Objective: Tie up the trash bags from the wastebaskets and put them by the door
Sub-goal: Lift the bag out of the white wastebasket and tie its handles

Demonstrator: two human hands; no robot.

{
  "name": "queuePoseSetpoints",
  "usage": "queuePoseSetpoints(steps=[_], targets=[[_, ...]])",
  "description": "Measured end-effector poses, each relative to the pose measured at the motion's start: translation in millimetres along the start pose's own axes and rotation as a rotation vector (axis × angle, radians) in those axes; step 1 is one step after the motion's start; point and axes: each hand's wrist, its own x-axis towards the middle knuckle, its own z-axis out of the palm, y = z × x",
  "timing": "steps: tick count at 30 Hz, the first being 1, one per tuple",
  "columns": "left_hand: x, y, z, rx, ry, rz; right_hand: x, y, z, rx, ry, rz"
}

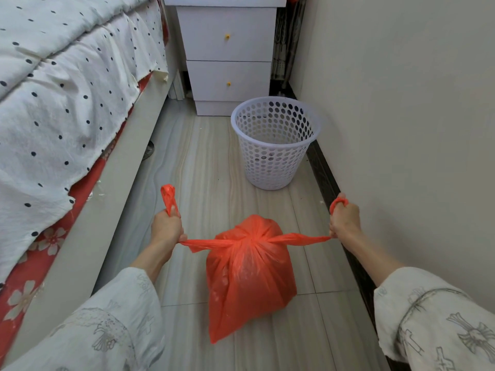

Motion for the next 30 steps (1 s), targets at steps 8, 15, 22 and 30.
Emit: queuePoseSetpoints(steps=[8, 15, 22, 30], targets=[[-25.9, 9.2, 22.2, -0.357, -0.052, -0.024, -7.6, -9.9, 11.0, 0.360, -0.104, 0.183], [-45.3, -14.6, 42.3, -0.298, -0.207, -0.339, -46.3, 15.7, 13.6, 0.294, -0.060, 0.354], [-58.6, -15.0, 61.8, -0.397, -0.183, -0.204, -93.8, 29.4, 24.9, 0.235, -0.352, 0.553], [-74.6, 9.6, 73.7, -0.368, -0.435, -0.126, -85.9, -6.0, 72.9, 0.427, -0.211, 0.331]])
